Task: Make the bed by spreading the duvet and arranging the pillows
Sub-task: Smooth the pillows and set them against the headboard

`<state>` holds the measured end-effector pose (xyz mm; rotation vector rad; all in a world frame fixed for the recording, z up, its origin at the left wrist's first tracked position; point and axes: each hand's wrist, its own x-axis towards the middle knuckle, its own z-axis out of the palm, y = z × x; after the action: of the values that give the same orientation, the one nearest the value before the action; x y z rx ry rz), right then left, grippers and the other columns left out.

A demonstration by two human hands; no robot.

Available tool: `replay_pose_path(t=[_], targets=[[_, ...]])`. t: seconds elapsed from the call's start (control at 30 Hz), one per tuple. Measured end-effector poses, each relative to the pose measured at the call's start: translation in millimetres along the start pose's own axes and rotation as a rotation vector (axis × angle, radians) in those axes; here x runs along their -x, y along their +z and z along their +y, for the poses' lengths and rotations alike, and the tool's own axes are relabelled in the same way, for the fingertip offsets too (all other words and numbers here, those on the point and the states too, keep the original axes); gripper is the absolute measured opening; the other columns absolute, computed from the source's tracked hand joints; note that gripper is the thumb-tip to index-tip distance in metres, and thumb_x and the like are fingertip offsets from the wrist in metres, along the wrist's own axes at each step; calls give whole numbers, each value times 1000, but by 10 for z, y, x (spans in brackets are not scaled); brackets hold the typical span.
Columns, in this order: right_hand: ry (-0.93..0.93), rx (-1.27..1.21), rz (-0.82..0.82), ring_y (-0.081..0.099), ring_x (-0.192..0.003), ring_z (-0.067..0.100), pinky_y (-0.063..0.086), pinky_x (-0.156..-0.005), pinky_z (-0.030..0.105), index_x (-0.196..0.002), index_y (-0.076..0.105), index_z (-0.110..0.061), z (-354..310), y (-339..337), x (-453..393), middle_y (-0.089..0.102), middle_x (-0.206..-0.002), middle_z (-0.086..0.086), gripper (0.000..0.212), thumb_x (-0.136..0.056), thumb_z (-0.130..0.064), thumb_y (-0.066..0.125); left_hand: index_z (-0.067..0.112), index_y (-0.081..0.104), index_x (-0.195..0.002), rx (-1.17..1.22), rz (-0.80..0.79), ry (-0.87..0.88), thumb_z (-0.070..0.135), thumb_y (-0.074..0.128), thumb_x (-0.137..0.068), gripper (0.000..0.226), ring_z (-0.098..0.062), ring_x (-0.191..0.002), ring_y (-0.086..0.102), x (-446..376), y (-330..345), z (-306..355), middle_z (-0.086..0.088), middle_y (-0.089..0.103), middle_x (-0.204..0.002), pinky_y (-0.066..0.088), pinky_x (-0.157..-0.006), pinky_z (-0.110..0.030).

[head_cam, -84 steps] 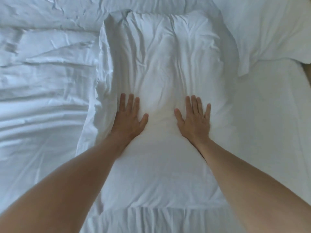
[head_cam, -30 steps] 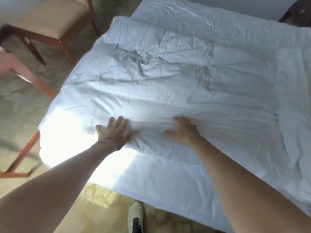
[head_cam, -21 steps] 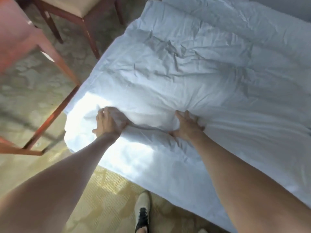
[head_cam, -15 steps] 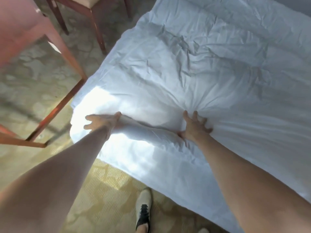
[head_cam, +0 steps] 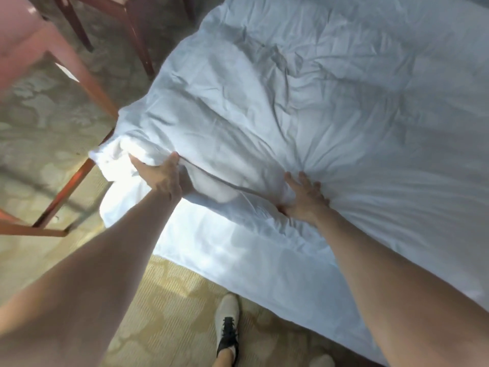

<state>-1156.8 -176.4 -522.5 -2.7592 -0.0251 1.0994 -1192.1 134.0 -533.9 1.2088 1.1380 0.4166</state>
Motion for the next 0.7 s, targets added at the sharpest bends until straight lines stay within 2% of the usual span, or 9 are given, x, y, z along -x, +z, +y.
replay_pose_path(t=[0.07,0.13,0.23,0.3,0.37,0.47,0.53,0.6,0.7], targets=[[-39,-33,-25,0,-150,34,17,-119,56,-153,6,-48,75,-46,14,-6,-164,-10,104,-74,-58,74,23,30,-152,-109,-114,266,22,80,-63,102,-17,-134,48,146,128,153,-1,47,-148,40,-113,-39],[-96,-109,-28,13,-150,26,21,-120,41,-153,21,-41,136,-112,43,10,-164,-3,98,-74,-52,78,17,29,-153,-199,-257,447,11,73,-76,89,-11,-137,42,466,339,434,0,44,-151,33,-113,-19],[-148,-602,2,55,-122,12,44,-101,31,-143,47,-31,167,-374,236,53,-143,0,66,-84,-37,75,11,24,-155,-359,-508,762,9,71,-86,83,-9,-138,36,847,643,626,-1,40,-154,23,-103,0],[-167,-1025,58,61,-110,13,53,-86,36,-140,42,-39,83,-705,413,60,-129,-1,56,-90,-38,67,20,21,-156,-537,-657,865,13,70,-88,84,-25,-133,42,1094,813,660,-3,44,-152,31,-101,-7],[-217,-1239,233,61,-113,17,54,-85,37,-138,39,-40,6,-1138,581,60,-126,-4,56,-89,-49,64,30,17,-156,-742,-793,969,17,67,-88,86,-41,-120,52,1378,997,620,-9,53,-145,46,-95,-29],[-366,-1001,423,56,-122,10,49,-100,33,-140,36,-40,-114,-1696,821,57,-133,-13,79,-73,-70,67,36,15,-156,-1038,-968,1159,22,60,-90,81,-44,-105,60,1725,1205,449,-20,62,-124,49,-85,-43],[-361,-661,390,41,-134,8,37,-109,27,-148,25,-39,-124,-1892,923,40,-150,-11,105,-61,-76,72,40,12,-155,-1140,-1107,1280,21,58,-92,80,-40,-105,59,1951,1288,359,-19,60,-120,50,-86,-44],[-257,-414,352,36,-139,17,35,-110,30,-152,13,-34,-28,-1965,936,33,-155,-3,126,-53,-70,82,41,15,-155,-1163,-1228,1366,17,60,-93,80,-38,-104,58,2169,1315,295,-18,58,-120,50,-84,-42],[-18,-313,382,50,-129,29,43,-99,31,-143,38,-17,266,-1870,859,48,-144,7,106,-58,-58,86,47,14,-153,-1218,-1326,1451,24,60,-96,77,-32,-107,57,2350,1303,219,-8,55,-116,47,-82,-37]])
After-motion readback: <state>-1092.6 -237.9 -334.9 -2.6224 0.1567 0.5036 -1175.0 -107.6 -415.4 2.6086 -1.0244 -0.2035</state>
